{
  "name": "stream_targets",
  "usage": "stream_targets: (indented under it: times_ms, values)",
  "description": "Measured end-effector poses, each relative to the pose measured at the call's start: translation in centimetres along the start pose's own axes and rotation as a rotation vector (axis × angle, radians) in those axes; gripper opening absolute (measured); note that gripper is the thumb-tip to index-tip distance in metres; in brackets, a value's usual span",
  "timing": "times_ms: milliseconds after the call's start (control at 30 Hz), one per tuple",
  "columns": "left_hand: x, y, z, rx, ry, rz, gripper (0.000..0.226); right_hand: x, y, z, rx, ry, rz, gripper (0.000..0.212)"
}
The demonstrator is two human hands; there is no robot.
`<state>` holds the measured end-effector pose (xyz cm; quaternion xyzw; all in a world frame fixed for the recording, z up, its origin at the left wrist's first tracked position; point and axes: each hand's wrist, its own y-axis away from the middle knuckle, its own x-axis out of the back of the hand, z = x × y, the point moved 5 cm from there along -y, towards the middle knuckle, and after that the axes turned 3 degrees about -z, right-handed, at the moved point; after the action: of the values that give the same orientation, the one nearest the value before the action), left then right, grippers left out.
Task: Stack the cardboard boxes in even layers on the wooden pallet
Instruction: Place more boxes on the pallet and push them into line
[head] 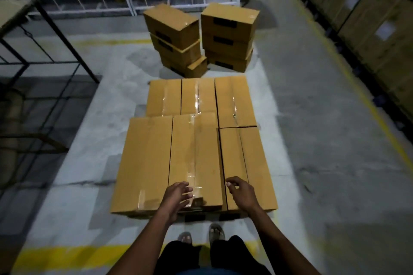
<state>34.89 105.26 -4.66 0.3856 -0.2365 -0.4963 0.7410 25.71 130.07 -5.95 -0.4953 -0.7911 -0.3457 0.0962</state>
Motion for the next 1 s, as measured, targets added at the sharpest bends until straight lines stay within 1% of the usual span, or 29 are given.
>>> stream_targets:
  times_ms: [200,300,467,600,667,733,833,900,1000]
  values:
    - [-1.9,1.1,3.5,-0.087,-0.354,-0.119,0.022,2.1,2.8,-0.1,-0.042,-0.029,0.085,0.015]
    - [-3.3,0.7,5.0,-0.148,-0.545,-0.216,0.023,2.8,4.5,-0.1,-0.093,-0.082,0.19,0.013]
    - [-6.4,1.3,6.6,-0.257,-0.846,-0.402,0.022,2.2,9.2,0.7,-0.183,-0.157,0.383,0.017]
    - [-8.5,3.0,6.3,-0.356,-1.042,-0.547,0.019,-0.9,14.7,2.4,-0.344,-0.257,0.536,0.018]
    - [-9.3,3.6,5.2,-0.391,-1.143,-0.625,0.017,-3.0,17.7,3.6,-0.4,-0.29,0.613,0.015]
    - [-10.1,3.9,2.8,-0.407,-1.272,-0.735,0.018,-5.5,21.7,4.7,-0.475,-0.346,0.703,0.012]
    - [-11.4,3.8,-1.0,-0.439,-1.402,-0.834,0.027,-8.2,27.0,5.5,-0.576,-0.381,0.8,0.015]
    - [-12.9,7.4,-3.7,-0.493,-1.498,-0.955,0.014,-10.3,31.4,6.4,-0.658,-0.43,0.898,0.017]
    - [-14.8,11.8,-8.3,-0.49,-1.582,-1.128,0.013,-14.1,37.7,7.2,-0.758,-0.544,1.069,0.015]
